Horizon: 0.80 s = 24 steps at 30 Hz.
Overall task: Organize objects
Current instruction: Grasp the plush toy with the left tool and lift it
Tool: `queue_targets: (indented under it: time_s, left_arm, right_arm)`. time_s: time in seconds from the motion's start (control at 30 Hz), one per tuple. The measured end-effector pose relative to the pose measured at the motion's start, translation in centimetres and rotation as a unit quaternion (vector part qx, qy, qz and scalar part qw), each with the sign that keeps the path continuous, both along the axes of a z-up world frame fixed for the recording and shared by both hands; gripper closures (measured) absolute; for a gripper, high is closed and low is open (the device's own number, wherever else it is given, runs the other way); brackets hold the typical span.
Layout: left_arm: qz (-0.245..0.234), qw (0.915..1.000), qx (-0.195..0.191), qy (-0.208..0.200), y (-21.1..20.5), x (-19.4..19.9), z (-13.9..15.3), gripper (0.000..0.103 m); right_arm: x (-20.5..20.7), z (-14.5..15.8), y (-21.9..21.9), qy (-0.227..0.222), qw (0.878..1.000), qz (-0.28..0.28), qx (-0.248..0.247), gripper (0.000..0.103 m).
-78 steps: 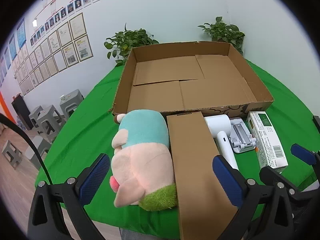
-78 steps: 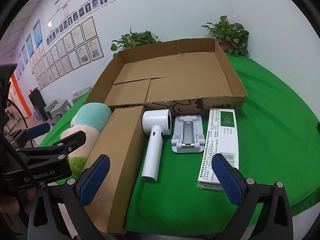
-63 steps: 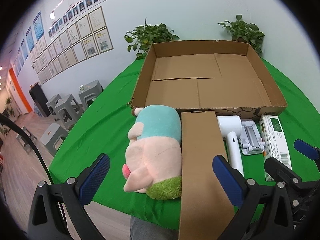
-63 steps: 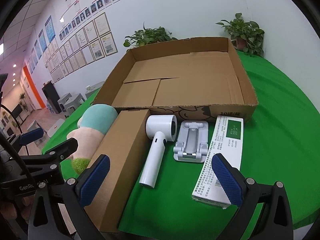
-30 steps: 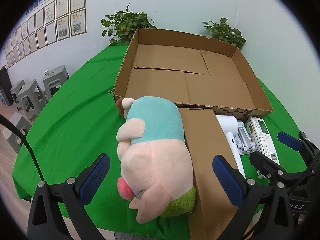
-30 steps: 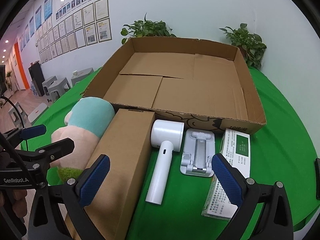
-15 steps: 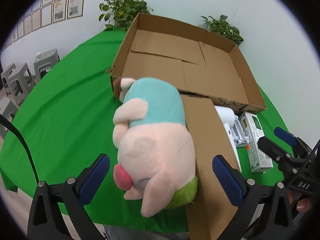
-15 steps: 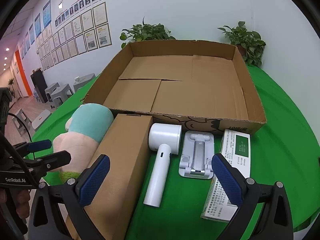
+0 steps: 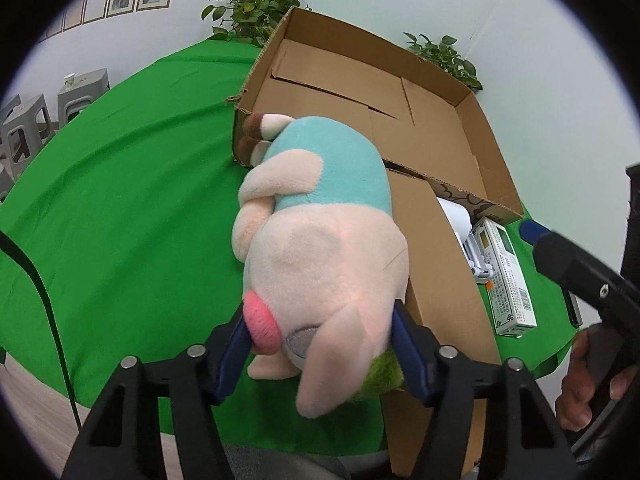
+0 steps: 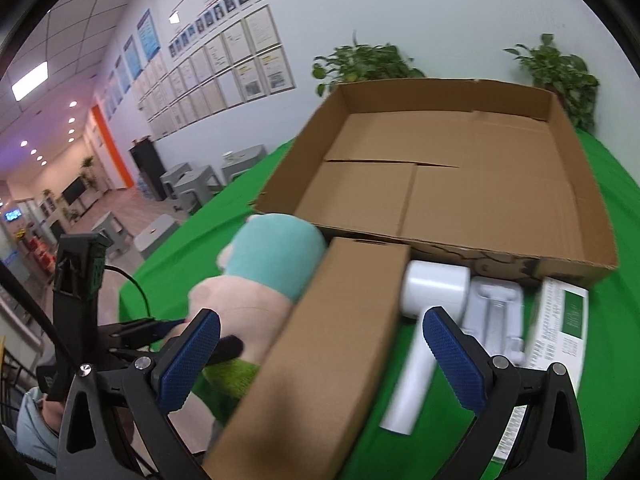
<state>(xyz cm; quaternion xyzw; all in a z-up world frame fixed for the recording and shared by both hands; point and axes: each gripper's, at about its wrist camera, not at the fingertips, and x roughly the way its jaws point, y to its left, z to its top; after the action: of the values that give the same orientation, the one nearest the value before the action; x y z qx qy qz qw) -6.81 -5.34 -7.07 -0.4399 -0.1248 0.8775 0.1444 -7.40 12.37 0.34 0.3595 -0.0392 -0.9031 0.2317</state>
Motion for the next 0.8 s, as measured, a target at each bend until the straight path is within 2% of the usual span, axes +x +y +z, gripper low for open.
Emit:
queue_targets:
  time_s: [0.1,0.23,0.37,0.47,0.67,0.8]
  left_arm:
    - [0.01,0.9999,-0.002,0.01,-1.3,1.1,0.5,0.045]
    - [0.026,0.9995,-0.007,0.018,-3.1,2.6,1.0,0.047]
    - [0.049,0.9988,0.007,0.008,-5.1,4.0,0.4,0.048]
    - [0.062,0.9979,0.022,0.002,-6.1,5.1,-0.1,0.049]
    - [0.074,0.9968,0.031,0.004,-7.0,6.1,-0.2,0.049]
    - [0.08,0.996,0.041,0.008,-7.2,6.4,-0.4,0.05]
  right_arm:
    - [-1.1,0.7,-2.6,-0.011,0.999,0.044,-0.021,0.001]
    - [-3.0,0.4,-7.2,-0.048,0.993,0.105,-0.033,0.001]
    - [-4.9,-1.6,-11.8,-0.12,0.98,0.145,-0.061,0.001]
    - [-5.5,-3.0,-14.4,-0.149,0.976,0.149,-0.044,0.001]
    - [-6.5,-6.5,-18.1,-0.232,0.96,0.152,-0.038,0.0]
    - [-6.2,-7.4,-19.8,-0.232,0.96,0.155,-0.033,0.003]
